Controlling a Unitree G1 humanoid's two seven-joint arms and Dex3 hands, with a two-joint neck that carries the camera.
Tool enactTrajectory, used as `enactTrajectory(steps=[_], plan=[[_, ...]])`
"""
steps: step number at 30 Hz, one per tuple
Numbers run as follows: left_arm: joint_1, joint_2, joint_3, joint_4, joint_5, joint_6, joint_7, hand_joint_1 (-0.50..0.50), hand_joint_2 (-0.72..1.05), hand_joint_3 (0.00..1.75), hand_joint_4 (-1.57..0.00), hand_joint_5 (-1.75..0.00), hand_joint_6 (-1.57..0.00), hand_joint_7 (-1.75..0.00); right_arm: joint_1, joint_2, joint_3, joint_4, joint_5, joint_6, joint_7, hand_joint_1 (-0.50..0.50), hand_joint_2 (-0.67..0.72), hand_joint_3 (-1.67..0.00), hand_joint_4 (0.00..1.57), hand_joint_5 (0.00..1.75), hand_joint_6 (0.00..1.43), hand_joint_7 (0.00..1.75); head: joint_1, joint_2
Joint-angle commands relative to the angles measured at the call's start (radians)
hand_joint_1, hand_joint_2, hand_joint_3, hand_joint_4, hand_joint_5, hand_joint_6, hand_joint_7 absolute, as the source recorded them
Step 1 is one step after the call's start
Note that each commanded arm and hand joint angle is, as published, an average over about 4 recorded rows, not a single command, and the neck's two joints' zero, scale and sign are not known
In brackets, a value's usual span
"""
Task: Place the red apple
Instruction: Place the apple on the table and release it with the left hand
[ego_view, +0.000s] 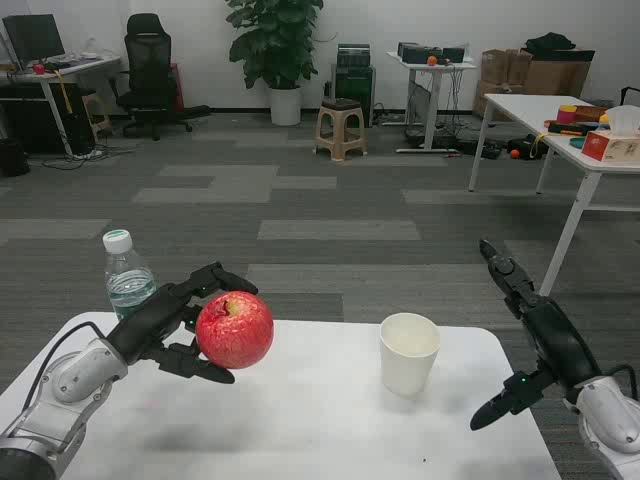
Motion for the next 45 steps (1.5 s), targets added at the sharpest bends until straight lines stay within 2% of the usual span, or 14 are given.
enactTrajectory(steps=[1, 10, 21, 28, 38, 45], plan=[[0.015, -0.022, -0.023, 0.005, -0.011, 0.008, 0.004, -0.48, 1.05, 0.00, -1.23, -1.75, -1.26, -1.54, -0.020, 0.005, 0.012, -0.004, 0.013, -0.019, -0.011, -0.50, 0.09, 0.00, 0.00, 0.00, 0.00, 0.00, 0.009, -0.008], [0.016, -0.029, -0.018, 0.004, -0.013, 0.009, 0.004, -0.48, 1.05, 0.00, -1.25, -1.75, -1.26, -1.54, -0.020, 0.006, 0.012, -0.006, 0.015, -0.019, -0.011, -0.50, 0.09, 0.00, 0.00, 0.00, 0.00, 0.00, 0.014, 0.010], [0.012, -0.028, -0.019, 0.010, -0.011, 0.008, 0.002, -0.48, 1.05, 0.00, -1.27, -1.75, -1.26, -1.54, -0.024, 0.006, 0.013, 0.000, 0.015, -0.019, -0.011, -0.50, 0.09, 0.00, 0.00, 0.00, 0.00, 0.03, 0.023, 0.006], [0.029, 0.000, -0.079, 0.030, 0.022, 0.007, -0.036, -0.48, 1.05, 0.00, -1.23, -1.75, -1.26, -1.54, -0.023, 0.011, 0.013, -0.006, 0.015, -0.019, -0.011, -0.50, 0.09, 0.00, 0.00, 0.00, 0.00, 0.00, 0.027, -0.001], [0.065, 0.002, -0.170, 0.060, 0.081, 0.004, -0.125, -0.48, 1.05, 0.00, -1.20, -1.75, -1.26, -1.57, -0.021, 0.003, 0.016, -0.005, 0.015, -0.019, -0.011, -0.50, 0.09, -0.02, 0.00, 0.00, 0.00, 0.00, 0.041, -0.020], [0.081, 0.002, -0.216, 0.091, 0.107, -0.004, -0.159, -0.48, 1.05, 0.00, -1.06, -1.75, -1.26, -1.61, -0.023, 0.004, 0.021, 0.003, 0.016, -0.019, -0.011, -0.50, 0.09, 0.00, 0.00, 0.00, 0.00, 0.00, 0.041, -0.032]])
